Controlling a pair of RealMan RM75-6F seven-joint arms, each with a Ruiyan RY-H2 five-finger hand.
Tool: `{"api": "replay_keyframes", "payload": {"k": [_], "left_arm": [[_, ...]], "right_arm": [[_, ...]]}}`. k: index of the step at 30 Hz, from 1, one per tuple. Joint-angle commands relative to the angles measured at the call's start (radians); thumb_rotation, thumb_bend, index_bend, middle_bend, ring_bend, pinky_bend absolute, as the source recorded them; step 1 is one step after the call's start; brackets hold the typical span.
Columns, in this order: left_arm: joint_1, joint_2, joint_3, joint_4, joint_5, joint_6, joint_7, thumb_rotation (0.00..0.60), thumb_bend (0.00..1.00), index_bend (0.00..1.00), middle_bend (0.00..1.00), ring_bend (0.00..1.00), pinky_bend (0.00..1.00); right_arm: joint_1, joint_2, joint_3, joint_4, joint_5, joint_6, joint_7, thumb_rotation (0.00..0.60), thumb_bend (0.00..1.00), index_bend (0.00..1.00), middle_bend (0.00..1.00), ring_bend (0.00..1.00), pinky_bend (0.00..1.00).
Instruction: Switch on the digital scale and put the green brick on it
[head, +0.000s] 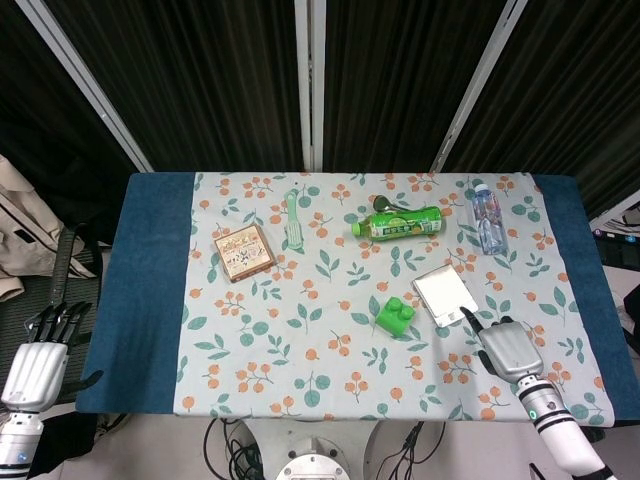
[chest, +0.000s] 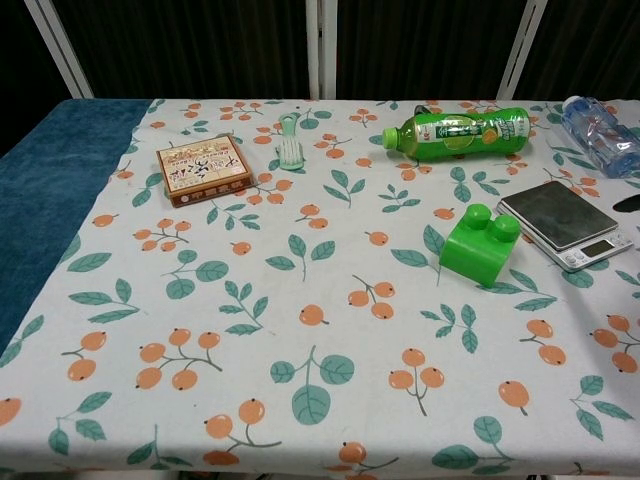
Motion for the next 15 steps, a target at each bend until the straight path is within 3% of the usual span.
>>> {"api": "replay_keyframes", "payload": {"k": [1,15], "left_arm": [[0.000,-0.001,0.000,0.001,0.001,0.000,0.000,0.600,0.06,0.06,0.07,0.00,0.00],[-0.002,-0.001,-0.002,0.011,-0.005,-0.007,-0.017,0.600,0.06,0.06,0.07,0.00,0.00]], "right_arm": [[0.026,0.012,-0.003,-0.020,0.037,-0.044,-0.005,0.600,0.42,0.00,0.70,0.53,0.36],[0.109,0.014,-0.024,-0.052,0.172,-0.158,-0.005,0.600,0.42,0.00,0.69,0.52,0.36]]}}
